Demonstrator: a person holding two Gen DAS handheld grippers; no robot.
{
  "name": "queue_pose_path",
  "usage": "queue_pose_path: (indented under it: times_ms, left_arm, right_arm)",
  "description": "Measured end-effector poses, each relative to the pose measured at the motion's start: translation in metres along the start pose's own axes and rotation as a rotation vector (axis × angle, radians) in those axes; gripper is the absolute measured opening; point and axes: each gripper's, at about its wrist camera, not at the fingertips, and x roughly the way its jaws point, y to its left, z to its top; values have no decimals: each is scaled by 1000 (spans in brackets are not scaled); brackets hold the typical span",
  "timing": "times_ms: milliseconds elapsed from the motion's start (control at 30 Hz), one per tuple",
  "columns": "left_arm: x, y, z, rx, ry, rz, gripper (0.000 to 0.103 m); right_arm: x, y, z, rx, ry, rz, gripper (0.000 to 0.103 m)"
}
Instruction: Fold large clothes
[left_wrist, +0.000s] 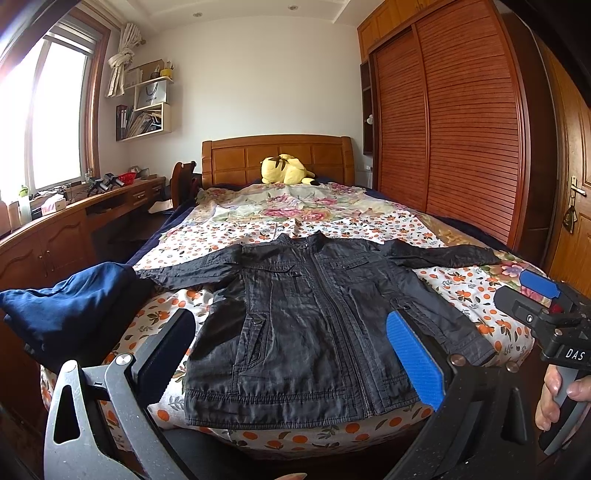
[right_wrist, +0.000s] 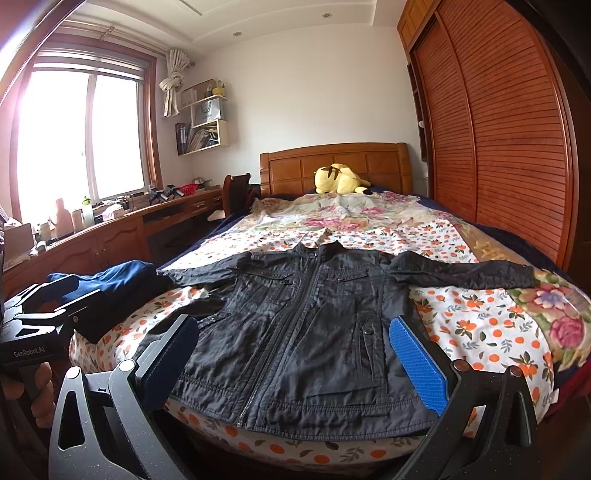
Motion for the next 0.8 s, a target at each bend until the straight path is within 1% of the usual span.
queue_pose_path:
  times_ms: [800]
  left_arm:
    - [-1, 0, 0, 1, -2, 1, 103]
  right_arm:
    - [-2, 3, 0, 7, -6, 5, 103]
